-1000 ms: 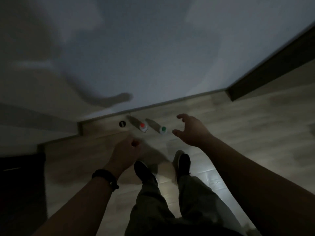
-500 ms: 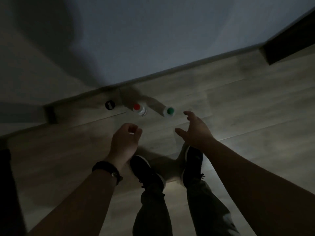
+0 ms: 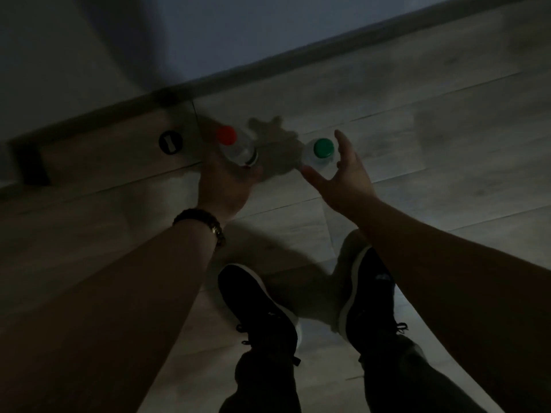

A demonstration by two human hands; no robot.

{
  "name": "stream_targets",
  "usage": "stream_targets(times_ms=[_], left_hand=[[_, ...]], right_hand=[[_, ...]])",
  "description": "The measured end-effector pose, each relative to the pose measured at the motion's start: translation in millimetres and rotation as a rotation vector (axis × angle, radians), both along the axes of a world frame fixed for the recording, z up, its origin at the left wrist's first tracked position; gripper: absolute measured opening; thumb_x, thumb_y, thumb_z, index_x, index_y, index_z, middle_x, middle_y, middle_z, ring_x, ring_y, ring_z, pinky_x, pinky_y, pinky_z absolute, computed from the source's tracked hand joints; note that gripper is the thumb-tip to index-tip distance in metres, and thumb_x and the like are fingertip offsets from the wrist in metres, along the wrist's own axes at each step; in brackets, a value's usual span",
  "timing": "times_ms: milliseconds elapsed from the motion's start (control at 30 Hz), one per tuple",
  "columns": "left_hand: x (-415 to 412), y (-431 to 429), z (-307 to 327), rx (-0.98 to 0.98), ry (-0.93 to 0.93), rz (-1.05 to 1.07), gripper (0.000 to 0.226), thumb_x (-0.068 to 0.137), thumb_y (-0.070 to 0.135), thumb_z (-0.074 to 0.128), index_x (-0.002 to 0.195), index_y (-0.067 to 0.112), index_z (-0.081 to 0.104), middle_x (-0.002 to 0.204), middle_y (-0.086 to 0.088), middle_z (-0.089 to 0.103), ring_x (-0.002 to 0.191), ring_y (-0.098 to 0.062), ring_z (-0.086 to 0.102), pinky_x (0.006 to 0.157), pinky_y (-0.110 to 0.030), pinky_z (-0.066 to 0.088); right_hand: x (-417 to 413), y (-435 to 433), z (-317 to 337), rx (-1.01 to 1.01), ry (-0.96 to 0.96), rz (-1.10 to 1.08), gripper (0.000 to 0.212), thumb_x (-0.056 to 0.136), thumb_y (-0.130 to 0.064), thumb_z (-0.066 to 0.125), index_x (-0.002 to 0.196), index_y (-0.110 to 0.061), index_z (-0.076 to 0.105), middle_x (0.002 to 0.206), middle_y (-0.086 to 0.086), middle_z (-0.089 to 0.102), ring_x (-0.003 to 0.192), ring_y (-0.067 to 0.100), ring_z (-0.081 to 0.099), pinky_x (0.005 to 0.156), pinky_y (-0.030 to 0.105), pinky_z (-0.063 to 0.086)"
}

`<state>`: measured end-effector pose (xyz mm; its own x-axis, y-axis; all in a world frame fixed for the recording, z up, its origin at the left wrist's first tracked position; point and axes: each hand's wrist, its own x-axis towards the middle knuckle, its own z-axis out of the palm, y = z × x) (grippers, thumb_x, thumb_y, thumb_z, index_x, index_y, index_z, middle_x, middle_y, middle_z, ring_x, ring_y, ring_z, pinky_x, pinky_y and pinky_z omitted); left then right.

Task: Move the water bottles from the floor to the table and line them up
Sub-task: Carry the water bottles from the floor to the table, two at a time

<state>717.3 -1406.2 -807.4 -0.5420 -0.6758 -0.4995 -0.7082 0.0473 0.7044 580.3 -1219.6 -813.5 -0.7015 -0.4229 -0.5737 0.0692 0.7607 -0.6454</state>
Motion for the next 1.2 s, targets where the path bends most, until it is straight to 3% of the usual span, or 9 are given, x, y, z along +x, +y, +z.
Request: stream_targets(times_ms=[167, 267, 367, 433, 533, 667, 800, 967, 1200], left_hand=[[-22, -10, -19, -0.093, 0.073, 0.047, 0.044, 0.093, 0.041, 0.071, 0.127, 0.017, 0.056, 0.120, 0.002, 0.065, 0.111, -0.009, 0.063, 0.101, -0.034, 0.051], [-28, -9, -23, -0.162, 0.097, 0.091, 0.011, 0.101, 0.036, 0.060, 0.101, 0.039, 0.049, 0.096, 0.019, 0.054, 0.087, 0.020, 0.055, 0.080, -0.015, 0.046], [-26, -7, -14, -0.162, 0.076, 0.076, 0.016, 0.102, 0.034, 0.059, 0.093, 0.040, 0.046, 0.093, 0.022, 0.051, 0.080, 0.023, 0.053, 0.074, -0.006, 0.041], [-20, -5, 0, -0.136, 0.048, 0.061, 0.007, 0.102, 0.036, 0.058, 0.103, 0.032, 0.052, 0.095, 0.016, 0.055, 0.083, 0.014, 0.055, 0.077, -0.009, 0.043], [-9, 2, 35, -0.124, 0.031, 0.035, 0.023, 0.101, 0.041, 0.058, 0.117, 0.024, 0.057, 0.094, 0.020, 0.055, 0.080, 0.018, 0.054, 0.069, 0.004, 0.036], [3, 15, 109, -0.095, -0.028, 0.004, 0.035, 0.096, 0.052, 0.060, 0.115, 0.022, 0.061, 0.104, 0.013, 0.061, 0.098, -0.005, 0.056, 0.071, -0.004, 0.037], [7, 31, 206, -0.078, 0.034, -0.040, 0.043, 0.095, 0.049, 0.064, 0.124, 0.017, 0.065, 0.117, 0.000, 0.068, 0.106, -0.015, 0.063, 0.089, -0.026, 0.048], [2, 47, 351, -0.103, 0.167, -0.056, 0.047, 0.089, 0.048, 0.062, 0.119, 0.013, 0.067, 0.113, -0.004, 0.069, 0.105, -0.020, 0.065, 0.094, -0.035, 0.052], [-13, 65, 556, -0.293, 0.338, -0.077, 0.036, 0.094, 0.042, 0.060, 0.105, 0.009, 0.067, 0.097, -0.002, 0.068, 0.090, -0.011, 0.061, 0.078, -0.008, 0.043]], right_hand=[[4, -5, -14, -0.150, 0.127, -0.014, 0.065, 0.094, -0.062, 0.055, 0.151, -0.038, 0.036, 0.151, -0.001, 0.043, 0.129, 0.009, 0.043, 0.090, 0.020, 0.038], [1, -5, -11, -0.193, 0.158, -0.018, 0.055, 0.097, -0.049, 0.060, 0.146, -0.026, 0.048, 0.143, -0.003, 0.053, 0.122, 0.003, 0.047, 0.090, 0.010, 0.037], [0, -7, 4, -0.209, 0.120, -0.052, 0.051, 0.098, -0.043, 0.062, 0.143, -0.020, 0.053, 0.136, -0.005, 0.061, 0.124, 0.004, 0.052, 0.101, 0.015, 0.042], [-2, -8, 23, -0.205, 0.137, -0.083, 0.046, 0.097, -0.044, 0.062, 0.136, -0.019, 0.059, 0.127, -0.009, 0.065, 0.120, 0.005, 0.057, 0.100, 0.017, 0.045], [-5, -3, 63, -0.199, 0.150, -0.097, 0.043, 0.097, -0.048, 0.061, 0.130, -0.020, 0.061, 0.120, -0.008, 0.068, 0.110, 0.007, 0.062, 0.094, 0.022, 0.050], [-13, 9, 134, -0.196, 0.132, -0.095, 0.043, 0.097, -0.048, 0.061, 0.127, -0.018, 0.062, 0.121, -0.006, 0.068, 0.111, 0.008, 0.062, 0.095, 0.027, 0.050], [-24, 18, 225, -0.194, 0.220, -0.052, 0.037, 0.099, -0.047, 0.059, 0.113, -0.013, 0.067, 0.101, -0.004, 0.070, 0.093, 0.010, 0.066, 0.075, 0.009, 0.046], [-39, 27, 362, -0.249, 0.246, -0.059, 0.037, 0.099, -0.052, 0.056, 0.106, -0.017, 0.068, 0.095, 0.000, 0.071, 0.090, 0.017, 0.068, 0.077, 0.035, 0.056], [-47, 36, 565, -0.375, 0.334, -0.074, 0.034, 0.097, -0.051, 0.059, 0.101, -0.018, 0.066, 0.093, 0.002, 0.068, 0.090, 0.016, 0.066, 0.078, 0.043, 0.056]])
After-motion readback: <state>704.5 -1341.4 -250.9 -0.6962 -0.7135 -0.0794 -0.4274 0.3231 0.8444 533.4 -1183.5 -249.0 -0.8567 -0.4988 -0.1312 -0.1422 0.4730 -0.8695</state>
